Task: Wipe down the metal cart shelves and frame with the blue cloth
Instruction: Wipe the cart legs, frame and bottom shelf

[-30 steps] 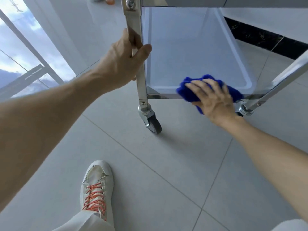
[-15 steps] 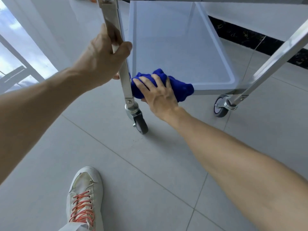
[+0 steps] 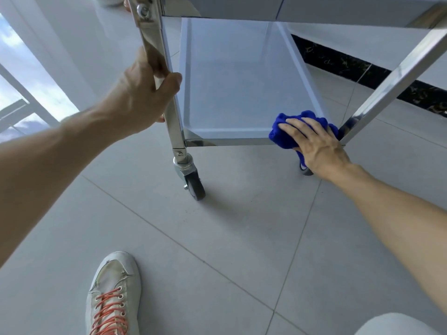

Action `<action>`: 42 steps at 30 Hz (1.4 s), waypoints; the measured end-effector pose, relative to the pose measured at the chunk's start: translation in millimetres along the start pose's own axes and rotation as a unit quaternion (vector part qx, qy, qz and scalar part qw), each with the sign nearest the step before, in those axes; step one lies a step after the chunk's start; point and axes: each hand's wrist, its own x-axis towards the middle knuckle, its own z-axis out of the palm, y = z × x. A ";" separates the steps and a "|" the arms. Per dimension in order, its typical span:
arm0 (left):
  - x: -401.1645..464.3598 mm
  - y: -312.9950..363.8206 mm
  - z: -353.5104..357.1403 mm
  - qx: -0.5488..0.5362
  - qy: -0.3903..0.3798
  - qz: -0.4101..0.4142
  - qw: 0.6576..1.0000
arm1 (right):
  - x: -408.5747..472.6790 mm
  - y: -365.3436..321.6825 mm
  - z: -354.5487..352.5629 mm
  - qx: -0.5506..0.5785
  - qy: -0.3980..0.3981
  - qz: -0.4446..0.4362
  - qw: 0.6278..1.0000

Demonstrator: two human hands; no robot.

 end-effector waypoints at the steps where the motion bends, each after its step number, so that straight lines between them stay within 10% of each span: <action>1: 1.1 0.4 -0.3 0.002 -0.002 0.001 1.000 | 1.8 -3.6 -2.3 0.025 0.007 0.003 1.000; 7: 5.0 -3.8 -14.0 0.043 -0.038 -0.047 0.997 | -5.2 -20.3 -34.4 0.199 0.051 -0.022 0.978; 12: -2.6 15.9 -33.5 0.335 -0.092 -0.115 0.930 | -26.8 -33.1 -71.8 0.398 0.052 0.045 0.915; 16: -12.3 67.5 -38.4 0.450 -0.161 0.025 0.878 | -42.3 -36.1 -115.4 0.505 0.117 0.110 0.848; 23: 12.0 185.4 -21.2 0.219 0.049 0.302 0.926 | -62.2 -17.3 -199.3 0.519 0.209 0.093 0.823; 28: 32.0 183.7 -6.6 0.317 -0.096 0.214 0.919 | -77.1 11.6 -237.7 0.501 0.273 0.113 0.813; 42: 16.0 146.5 -39.9 0.288 -0.087 0.197 0.933 | -63.4 29.5 -303.6 0.514 0.395 0.105 0.754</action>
